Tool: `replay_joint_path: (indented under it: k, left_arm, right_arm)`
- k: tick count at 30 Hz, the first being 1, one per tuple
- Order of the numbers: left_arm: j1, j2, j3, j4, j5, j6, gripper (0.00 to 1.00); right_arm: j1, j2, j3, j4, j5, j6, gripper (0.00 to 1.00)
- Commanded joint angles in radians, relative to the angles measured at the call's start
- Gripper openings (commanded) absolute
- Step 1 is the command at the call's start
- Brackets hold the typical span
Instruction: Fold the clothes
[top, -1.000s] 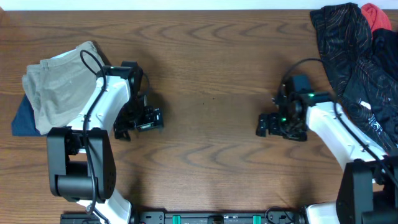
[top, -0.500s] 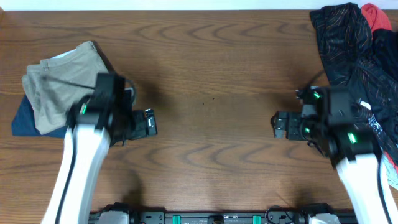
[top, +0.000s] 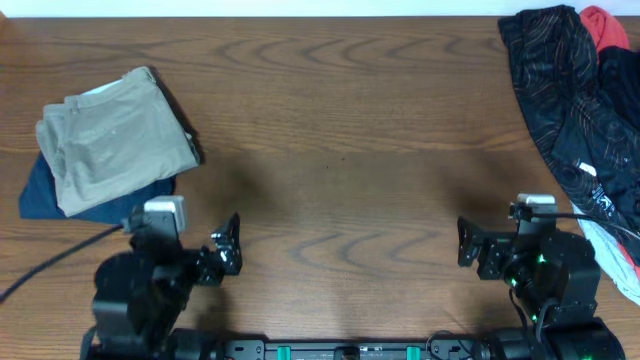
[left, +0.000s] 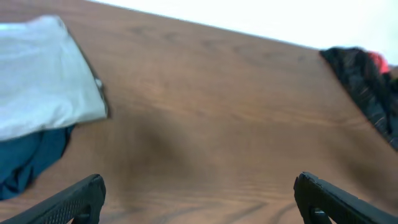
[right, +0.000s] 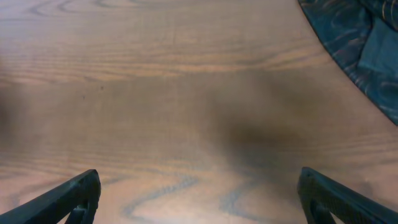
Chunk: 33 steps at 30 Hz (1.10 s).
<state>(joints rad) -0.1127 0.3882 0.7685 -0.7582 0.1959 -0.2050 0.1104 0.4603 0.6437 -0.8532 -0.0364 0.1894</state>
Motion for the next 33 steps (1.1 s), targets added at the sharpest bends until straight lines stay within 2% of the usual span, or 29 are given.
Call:
replay_joint_path:
  k: [1,10,22,28,33]
  left_arm:
    - [-0.003,-0.026,-0.008,0.004,-0.009,0.013,0.98]
    - [-0.003,-0.024,-0.008,0.004,-0.009,0.013,0.98]
    - [-0.003,-0.024,-0.008,0.004,-0.009,0.013,0.98]
    - [-0.003,-0.024,-0.008,0.004,-0.009,0.013,0.98]
    - [-0.003,-0.024,-0.008,0.004,-0.008,0.013,0.98]
  right_arm:
    - [-0.005,-0.003,-0.008,-0.047,0.018,-0.011,0.99]
    - [-0.005,-0.003,-0.008,-0.166,0.018,-0.011,0.99]
    - [-0.003,-0.013,-0.009,-0.181,0.018,-0.011,0.99]
    - [-0.004,-0.091,-0.012,-0.188,0.051,-0.023,0.99]
    - [-0.004,-0.247,-0.058,-0.159,0.063,-0.045,0.99]
